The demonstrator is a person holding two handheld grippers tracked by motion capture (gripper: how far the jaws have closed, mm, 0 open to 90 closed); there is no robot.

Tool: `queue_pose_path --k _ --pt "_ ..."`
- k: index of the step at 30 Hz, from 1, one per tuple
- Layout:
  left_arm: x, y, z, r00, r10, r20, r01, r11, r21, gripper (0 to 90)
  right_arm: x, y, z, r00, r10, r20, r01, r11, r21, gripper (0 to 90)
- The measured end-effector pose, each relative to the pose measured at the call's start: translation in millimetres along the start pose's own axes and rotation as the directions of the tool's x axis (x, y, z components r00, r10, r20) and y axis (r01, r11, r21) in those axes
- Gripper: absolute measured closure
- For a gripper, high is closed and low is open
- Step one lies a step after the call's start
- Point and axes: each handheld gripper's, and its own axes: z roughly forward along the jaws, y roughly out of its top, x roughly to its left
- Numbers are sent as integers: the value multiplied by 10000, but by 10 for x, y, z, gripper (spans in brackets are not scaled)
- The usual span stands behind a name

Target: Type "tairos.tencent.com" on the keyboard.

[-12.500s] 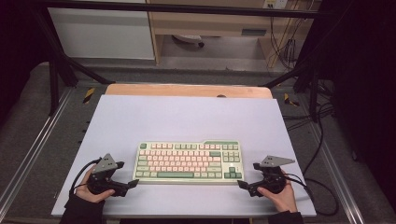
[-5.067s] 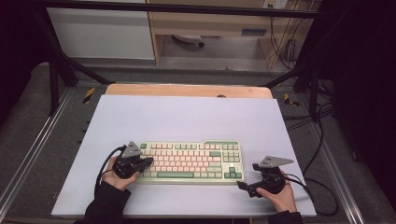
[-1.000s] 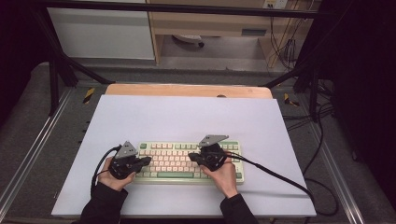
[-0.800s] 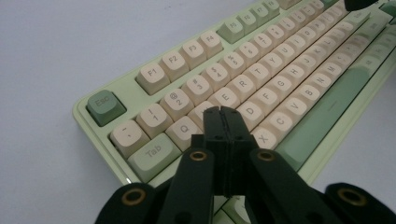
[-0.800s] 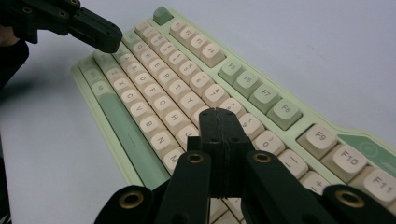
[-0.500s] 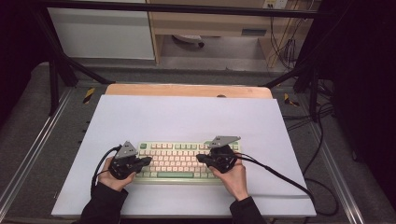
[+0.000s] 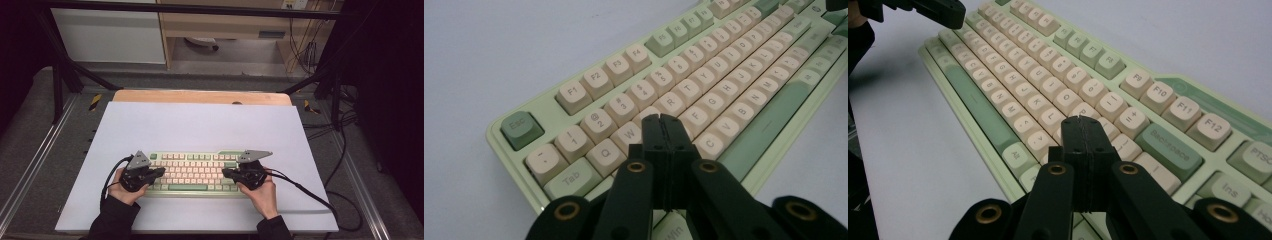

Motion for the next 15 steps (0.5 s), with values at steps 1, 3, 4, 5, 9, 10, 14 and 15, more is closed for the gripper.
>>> queue_pose_path --k 1,3,4,5,9,10,14,15 --pt "-11 9 12 10000 3 9 -3 10000 -2 898 -9 -17 -9 10000 26 -1 -26 10000 14 900" --pt "-31 29 38 10000 74 8 -74 10000 45 898 -21 -49 -30 9999 131 4 -131 9999 33 900" --pt "-41 38 53 10000 63 12 -63 10000 41 898 -28 -65 -35 9999 124 24 -124 9999 13 900" --pt "-49 48 66 10000 91 3 -91 9999 72 898 -36 -77 -44 9999 101 13 -101 9999 34 900" --pt "-84 87 115 9999 169 -28 -168 9998 73 898 -55 -120 -64 9998 201 24 -202 9998 53 900" --pt "-91 99 127 9998 181 -33 -181 9998 78 898 -61 -130 -65 9998 173 40 -173 9998 19 900" --pt "-113 147 167 9997 250 -65 -250 9997 64 898 -65 -153 -70 9998 197 54 -198 9998 49 900" --pt "-116 158 177 9996 263 -78 -262 9996 58 898 -63 -155 -70 9998 211 49 -211 9998 41 900"
